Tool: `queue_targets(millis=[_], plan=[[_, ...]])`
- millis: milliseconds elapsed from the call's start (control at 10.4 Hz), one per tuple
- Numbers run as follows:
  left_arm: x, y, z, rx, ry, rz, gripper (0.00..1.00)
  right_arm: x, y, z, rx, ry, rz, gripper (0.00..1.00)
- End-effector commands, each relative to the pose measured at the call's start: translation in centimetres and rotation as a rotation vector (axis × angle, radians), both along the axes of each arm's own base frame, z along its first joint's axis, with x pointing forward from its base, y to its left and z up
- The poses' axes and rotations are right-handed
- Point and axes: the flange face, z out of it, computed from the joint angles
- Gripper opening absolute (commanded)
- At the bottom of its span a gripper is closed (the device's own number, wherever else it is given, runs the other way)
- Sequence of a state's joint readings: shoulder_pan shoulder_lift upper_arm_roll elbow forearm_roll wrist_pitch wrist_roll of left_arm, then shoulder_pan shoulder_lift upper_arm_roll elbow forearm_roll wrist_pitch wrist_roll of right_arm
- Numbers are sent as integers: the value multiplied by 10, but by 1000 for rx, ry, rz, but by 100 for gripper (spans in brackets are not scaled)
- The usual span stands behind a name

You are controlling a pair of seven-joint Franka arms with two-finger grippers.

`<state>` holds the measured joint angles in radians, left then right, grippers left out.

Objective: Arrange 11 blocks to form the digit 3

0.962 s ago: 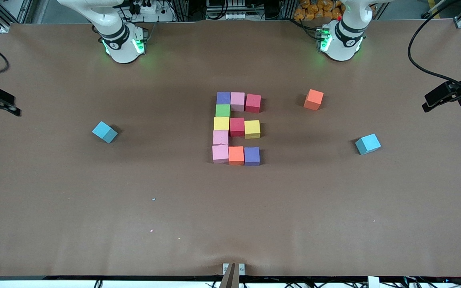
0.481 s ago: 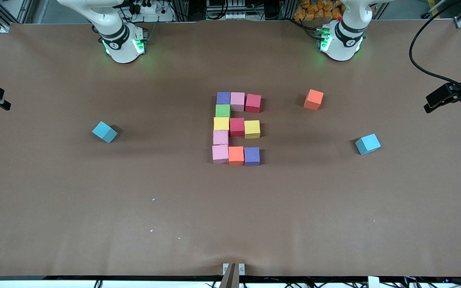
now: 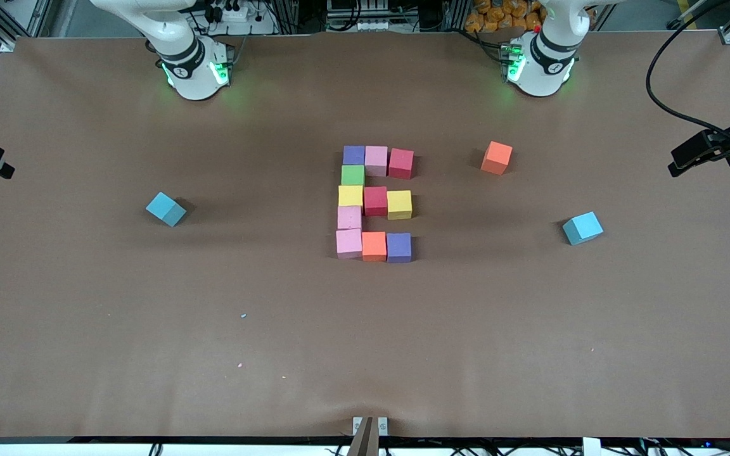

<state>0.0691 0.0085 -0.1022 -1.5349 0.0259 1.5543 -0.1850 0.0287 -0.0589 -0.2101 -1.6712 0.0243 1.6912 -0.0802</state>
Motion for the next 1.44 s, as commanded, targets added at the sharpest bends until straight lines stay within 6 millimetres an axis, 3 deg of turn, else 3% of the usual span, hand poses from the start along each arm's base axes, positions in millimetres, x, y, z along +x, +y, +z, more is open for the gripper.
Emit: queue_targets(millis=[0,288,673,962,1346], plan=[[-6,-7,5,27,7,-56,100,4,42,4,-65,-13,-50,100],[-6,-8,5,21,8,-94,100,9,46,-4,-62,-50,-40,100],[-7,-9,4,15,17,-95,100,11,34,-22,-35,13,-48,100],[-7,-10,4,12,17,-97,100,20,41,-38,-37,34,-11,100],[-8,-22,8,9,14,-117,100,18,31,-39,-35,46,-28,100]])
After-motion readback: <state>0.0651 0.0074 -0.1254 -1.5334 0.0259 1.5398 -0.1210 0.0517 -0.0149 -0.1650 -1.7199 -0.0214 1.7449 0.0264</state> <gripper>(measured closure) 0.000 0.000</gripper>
